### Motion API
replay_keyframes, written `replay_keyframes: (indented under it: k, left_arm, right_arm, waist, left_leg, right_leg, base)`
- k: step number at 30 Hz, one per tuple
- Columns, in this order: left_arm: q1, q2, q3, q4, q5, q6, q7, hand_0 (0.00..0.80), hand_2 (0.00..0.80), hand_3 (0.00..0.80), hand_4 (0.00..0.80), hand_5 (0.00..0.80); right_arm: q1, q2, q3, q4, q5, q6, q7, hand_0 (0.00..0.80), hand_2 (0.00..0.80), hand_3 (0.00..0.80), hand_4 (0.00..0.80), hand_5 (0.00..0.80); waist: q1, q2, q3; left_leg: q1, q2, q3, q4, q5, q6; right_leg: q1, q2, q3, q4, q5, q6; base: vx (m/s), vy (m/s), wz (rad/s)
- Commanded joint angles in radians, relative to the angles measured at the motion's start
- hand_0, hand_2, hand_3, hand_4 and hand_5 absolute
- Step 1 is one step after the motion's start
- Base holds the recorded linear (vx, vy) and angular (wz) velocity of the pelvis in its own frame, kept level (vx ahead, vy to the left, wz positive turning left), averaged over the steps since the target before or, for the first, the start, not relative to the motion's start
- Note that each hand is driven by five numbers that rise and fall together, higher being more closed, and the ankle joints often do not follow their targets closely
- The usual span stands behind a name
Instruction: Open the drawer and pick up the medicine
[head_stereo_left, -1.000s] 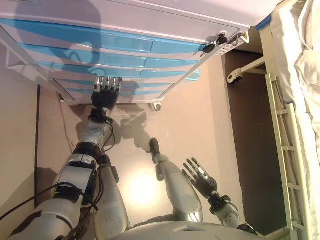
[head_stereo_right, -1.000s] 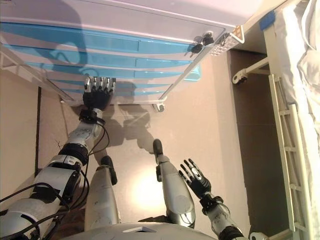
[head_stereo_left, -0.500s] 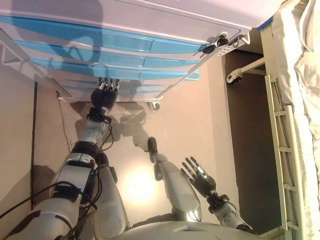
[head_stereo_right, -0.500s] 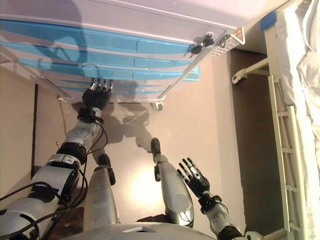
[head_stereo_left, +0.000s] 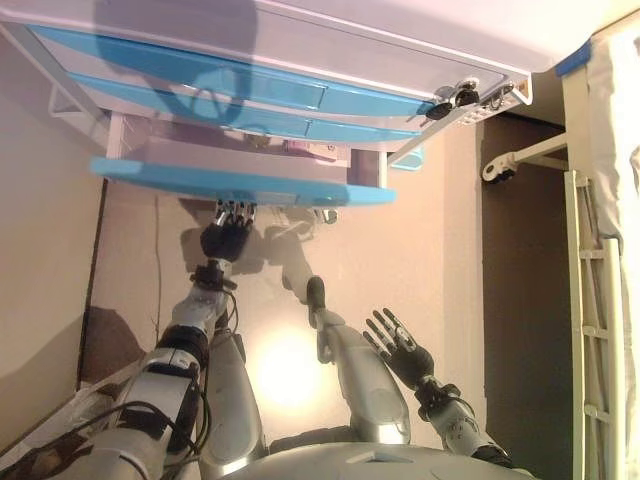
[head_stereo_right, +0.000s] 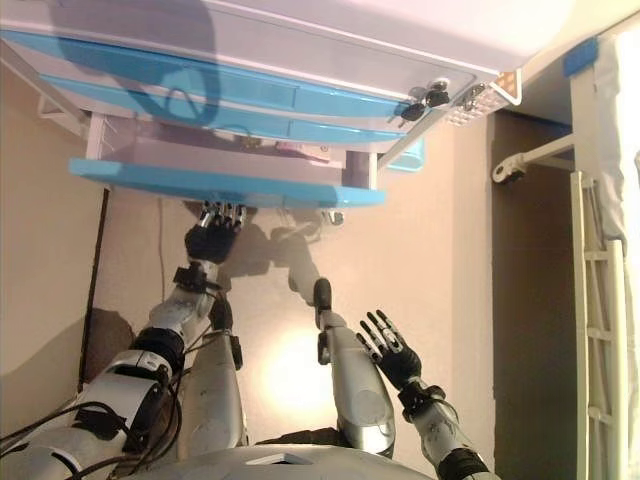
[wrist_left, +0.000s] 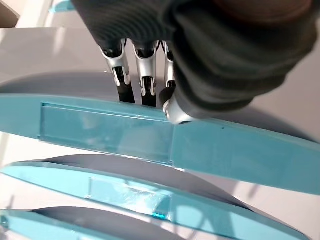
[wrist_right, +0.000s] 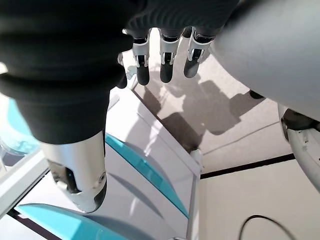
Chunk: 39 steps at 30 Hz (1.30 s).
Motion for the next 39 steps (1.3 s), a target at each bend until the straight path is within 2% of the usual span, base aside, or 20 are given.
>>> replay_keyframes:
  k: [1,9,19,27,28,29,30,34,39]
  left_arm:
    - [0.097,-0.020,-0.002,0.003,0.044,0.003,-0.062,0.800,0.800,0.800,0.800,0.800]
    - [0.241,-0.036,-0.006,0.000,0.064,0.015,-0.077,0.800,0.800,0.800,0.800,0.800]
    - [0.410,-0.025,0.018,0.020,0.065,0.103,-0.049,0.800,0.800,0.800,0.800,0.800]
    - [0.504,-0.025,0.047,0.060,0.081,0.140,-0.015,0.800,0.800,0.800,0.800,0.800]
    - [0.509,-0.024,0.053,0.068,0.082,0.142,0.009,0.640,0.640,0.640,0.640,0.640]
    - [0.511,-0.023,0.062,0.076,0.084,0.142,0.029,0.289,0.289,0.289,0.289,0.289]
    - [0.510,-0.020,0.069,0.084,0.085,0.134,0.039,0.000,0.000,0.000,0.000,0.000]
    - [0.500,-0.003,0.102,0.115,0.107,0.124,0.123,0.000,0.000,0.000,0.000,0.000]
    - [0.468,0.019,0.140,0.183,0.184,0.160,0.231,0.000,0.000,0.000,0.000,0.000]
  right_arm:
    - [0.065,0.009,0.032,-0.087,-0.045,0.041,-0.005,0.000,0.000,0.000,0.000,0.000]
    - [0.079,-0.009,-0.007,-0.088,-0.077,0.029,0.004,0.000,0.000,0.000,0.000,0.000]
    - [0.095,-0.028,-0.052,-0.073,-0.073,0.022,0.008,0.000,0.000,0.000,0.000,0.000]
    - [0.101,-0.034,-0.093,-0.029,-0.058,0.008,0.027,0.000,0.000,0.000,0.000,0.000]
    - [0.100,-0.034,-0.100,-0.018,-0.056,0.006,0.033,0.000,0.000,0.000,0.000,0.000]
    - [0.100,-0.035,-0.105,-0.012,-0.056,0.007,0.037,0.000,0.000,0.000,0.000,0.000]
    - [0.099,-0.036,-0.111,-0.005,-0.058,0.008,0.039,0.000,0.000,0.000,0.000,0.000]
    - [0.095,-0.042,-0.131,0.031,-0.069,0.016,0.060,0.000,0.000,0.000,0.000,0.000]
    - [0.087,-0.057,-0.153,0.065,-0.080,0.028,0.073,0.000,0.000,0.000,0.000,0.000]
  waist:
    - [0.030,0.015,0.016]
    - [0.068,0.037,0.016]
    - [0.127,0.067,0.016]
    - [0.168,0.089,0.016]
    - [0.171,0.092,0.016]
    - [0.172,0.094,0.016]
    - [0.173,0.095,0.016]
    - [0.173,0.100,0.016]
    - [0.161,0.108,0.005]
  left_leg:
    - [0.002,-0.043,0.015,-0.084,0.065,0.080]
    - [0.012,-0.044,-0.014,-0.097,0.084,0.069]
    - [0.028,-0.044,-0.050,-0.128,0.112,0.057]
    - [0.034,-0.059,-0.076,-0.145,0.126,0.056]
    - [0.033,-0.059,-0.079,-0.143,0.126,0.056]
    - [0.034,-0.060,-0.082,-0.142,0.126,0.055]
    - [0.035,-0.060,-0.083,-0.141,0.127,0.055]
    - [0.045,-0.057,-0.085,-0.138,0.127,0.051]
    - [0.056,-0.052,-0.078,-0.145,0.133,0.047]
  right_leg:
    - [0.029,0.042,-0.068,0.065,-0.033,-0.019]
    - [0.040,0.037,-0.123,0.089,-0.060,-0.030]
    - [0.062,0.031,-0.195,0.096,-0.080,-0.041]
    - [0.074,0.021,-0.232,0.102,-0.091,-0.047]
    - [0.073,0.019,-0.236,0.108,-0.094,-0.049]
    - [0.072,0.018,-0.238,0.113,-0.097,-0.049]
    - [0.072,0.017,-0.239,0.117,-0.099,-0.049]
    - [0.079,0.015,-0.240,0.126,-0.107,-0.050]
    - [0.078,0.011,-0.235,0.128,-0.108,-0.046]
  base:
    - [-0.029,0.030,0.09]
    - [-0.022,0.011,0.10]
    - [-0.010,-0.015,0.19]
    - [-0.001,0.009,0.18]
    - [-0.001,0.027,0.11]
    - [0.000,0.040,0.06]
    - [0.003,0.051,0.09]
    - [0.015,0.051,0.15]
    - [0.018,0.068,0.08]
